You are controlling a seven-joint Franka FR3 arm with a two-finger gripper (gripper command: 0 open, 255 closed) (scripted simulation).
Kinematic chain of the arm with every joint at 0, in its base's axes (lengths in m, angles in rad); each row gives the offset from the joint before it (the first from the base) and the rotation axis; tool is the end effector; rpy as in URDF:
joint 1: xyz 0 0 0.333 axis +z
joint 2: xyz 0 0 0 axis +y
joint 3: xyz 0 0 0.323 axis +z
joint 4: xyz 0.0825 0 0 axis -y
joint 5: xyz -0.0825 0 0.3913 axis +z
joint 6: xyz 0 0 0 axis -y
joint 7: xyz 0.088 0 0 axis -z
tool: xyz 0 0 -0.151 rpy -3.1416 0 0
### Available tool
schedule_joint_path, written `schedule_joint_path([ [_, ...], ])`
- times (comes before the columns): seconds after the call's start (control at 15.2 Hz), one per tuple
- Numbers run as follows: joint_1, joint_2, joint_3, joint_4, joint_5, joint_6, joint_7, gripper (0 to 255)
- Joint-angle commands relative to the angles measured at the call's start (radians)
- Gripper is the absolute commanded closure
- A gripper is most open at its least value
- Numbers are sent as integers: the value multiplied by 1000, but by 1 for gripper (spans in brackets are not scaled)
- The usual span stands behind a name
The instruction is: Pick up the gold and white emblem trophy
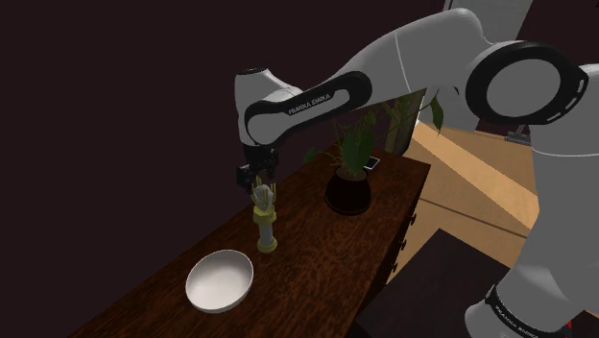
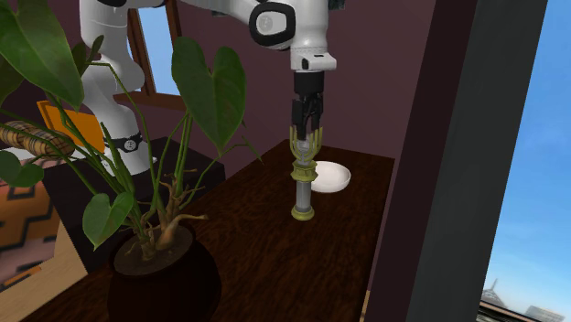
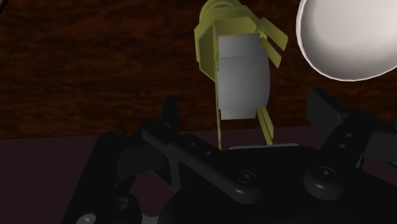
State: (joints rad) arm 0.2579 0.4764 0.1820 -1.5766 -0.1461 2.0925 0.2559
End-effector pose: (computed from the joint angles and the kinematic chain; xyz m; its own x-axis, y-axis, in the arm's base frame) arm 0.6449 0.2743 0.3309 0.9714 0.2305 0.0577 0.2288 -0.9729 0.0334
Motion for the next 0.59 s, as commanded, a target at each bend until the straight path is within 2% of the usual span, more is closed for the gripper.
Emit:
schedule_joint_path([
  [0.0, 1, 12, -2, -16, -4, 28, 4, 0],
  [0.13, 1, 12, -2, -16, -4, 28, 4, 0],
  [0.2, 1, 13, -2, -15, -4, 28, 4, 255],
  [0.53, 1, 12, -2, -17, -4, 29, 4, 255],
])
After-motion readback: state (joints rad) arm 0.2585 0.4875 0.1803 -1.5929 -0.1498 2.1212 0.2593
